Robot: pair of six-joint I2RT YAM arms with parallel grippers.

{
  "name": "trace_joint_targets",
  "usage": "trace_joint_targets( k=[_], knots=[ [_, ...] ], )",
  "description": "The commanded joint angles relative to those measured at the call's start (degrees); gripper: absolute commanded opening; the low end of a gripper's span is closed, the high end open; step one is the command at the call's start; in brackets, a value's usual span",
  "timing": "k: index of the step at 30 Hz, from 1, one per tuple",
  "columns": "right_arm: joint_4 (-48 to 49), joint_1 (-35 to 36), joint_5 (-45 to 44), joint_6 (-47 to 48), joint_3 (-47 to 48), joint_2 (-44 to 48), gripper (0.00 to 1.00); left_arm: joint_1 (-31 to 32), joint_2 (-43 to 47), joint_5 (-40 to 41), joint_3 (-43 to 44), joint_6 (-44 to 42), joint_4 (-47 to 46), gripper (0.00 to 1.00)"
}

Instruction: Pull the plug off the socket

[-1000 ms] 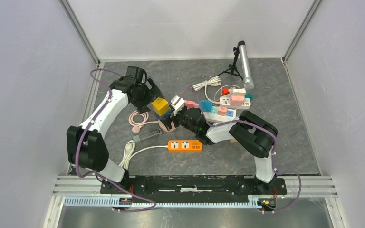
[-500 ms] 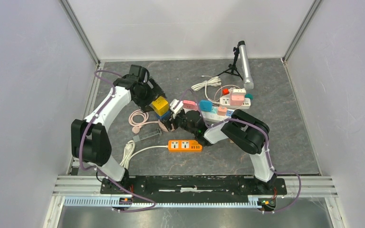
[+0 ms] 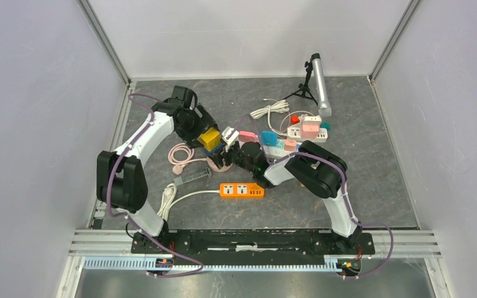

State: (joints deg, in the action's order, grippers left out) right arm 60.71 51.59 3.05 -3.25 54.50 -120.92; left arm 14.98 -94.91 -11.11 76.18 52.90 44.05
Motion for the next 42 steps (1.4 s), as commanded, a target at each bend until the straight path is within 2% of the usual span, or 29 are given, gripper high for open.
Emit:
trace_joint_targets(
  k=[1, 4, 6, 11, 21, 26, 29, 32, 36, 42],
  knots=[
    [0.3, -0.27, -0.2, -1.24, 3.39, -0.72, 0.63, 0.22, 0.01, -1.12, 1.94, 0.1, -1.34, 0.89],
    [-0.16, -0.27, 0.23, -1.33, 2.97, -1.03, 0.46, 0.22, -0.34, -0.56, 2.74, -0.75, -1.15, 0.88],
    [-0.15, -0.27, 0.79, -1.31, 2.24, -0.95, 0.39, 0.22, -1.22, 0.16, 4.33, -1.83, 1.1, 0.88],
    [0.2, 0.03, 1.34, 0.06, 0.23, -0.78, 0.3, 0.24, -2.58, 0.38, 7.38, -1.97, 4.74, 0.9],
    [1.08, 1.32, 0.19, 2.26, -1.08, -0.73, 0.23, 0.57, -5.58, 1.22, 12.9, -1.58, 14.54, 0.81],
    [0.93, 1.77, 0.13, 2.76, -1.25, -1.0, 0.19, 0.71, -7.59, -0.01, 15.65, -4.11, 19.02, 0.89],
    [0.9, 2.07, -0.13, 2.73, -1.28, -1.1, 0.16, 0.75, -8.2, 0.09, 16.55, -5.15, 19.72, 0.86],
    [0.82, 2.05, -0.5, 2.76, -1.26, -1.51, 0.11, 0.75, -10.52, 0.08, 19.97, -6.71, 22.72, 0.79],
    [-2.25, 2.21, -1.03, 2.8, -0.05, -1.92, 0.01, 0.75, -12.27, 0.77, 23.87, -8.52, 24.63, 0.58],
    [-3.26, 2.2, -1.29, 2.59, -0.18, -1.94, 0.0, 0.67, -13.46, 0.86, 27.68, -10.08, 26.66, 0.26]
  ],
)
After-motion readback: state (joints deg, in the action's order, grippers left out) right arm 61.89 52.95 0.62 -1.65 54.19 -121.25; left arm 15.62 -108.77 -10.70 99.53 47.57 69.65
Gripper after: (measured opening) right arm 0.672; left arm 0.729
